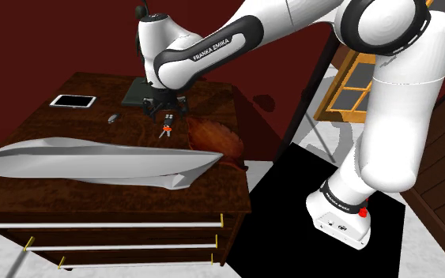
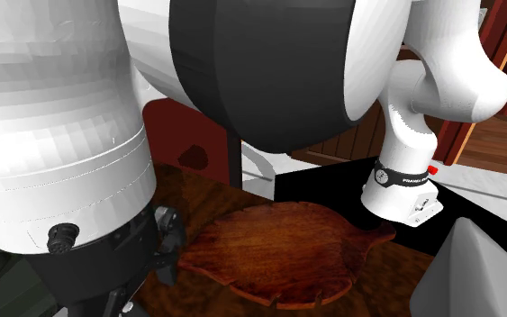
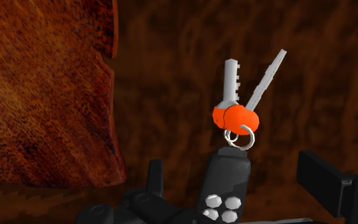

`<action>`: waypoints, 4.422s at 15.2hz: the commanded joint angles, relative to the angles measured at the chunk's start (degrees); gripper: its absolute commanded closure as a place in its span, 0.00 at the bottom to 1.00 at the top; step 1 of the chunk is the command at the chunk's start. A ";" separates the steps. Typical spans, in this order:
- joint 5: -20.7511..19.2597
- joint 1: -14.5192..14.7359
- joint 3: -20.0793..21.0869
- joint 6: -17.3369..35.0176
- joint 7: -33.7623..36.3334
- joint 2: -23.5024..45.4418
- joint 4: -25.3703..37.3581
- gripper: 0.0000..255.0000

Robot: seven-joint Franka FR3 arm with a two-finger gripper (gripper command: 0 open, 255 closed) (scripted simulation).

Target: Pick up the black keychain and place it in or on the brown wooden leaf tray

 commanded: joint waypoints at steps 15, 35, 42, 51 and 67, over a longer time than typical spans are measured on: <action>0.30 -0.08 0.13 -1.22 -0.24 -0.71 0.55 1.00; 3.60 -1.13 1.21 -11.02 -2.39 -10.30 1.21 1.00; 8.65 -2.20 1.40 -7.38 -4.84 -27.01 -18.31 1.00; 12.84 -1.01 0.60 -5.16 -7.14 -41.17 -34.22 1.00; 11.72 -1.32 1.60 5.62 -5.75 -36.12 -40.09 1.00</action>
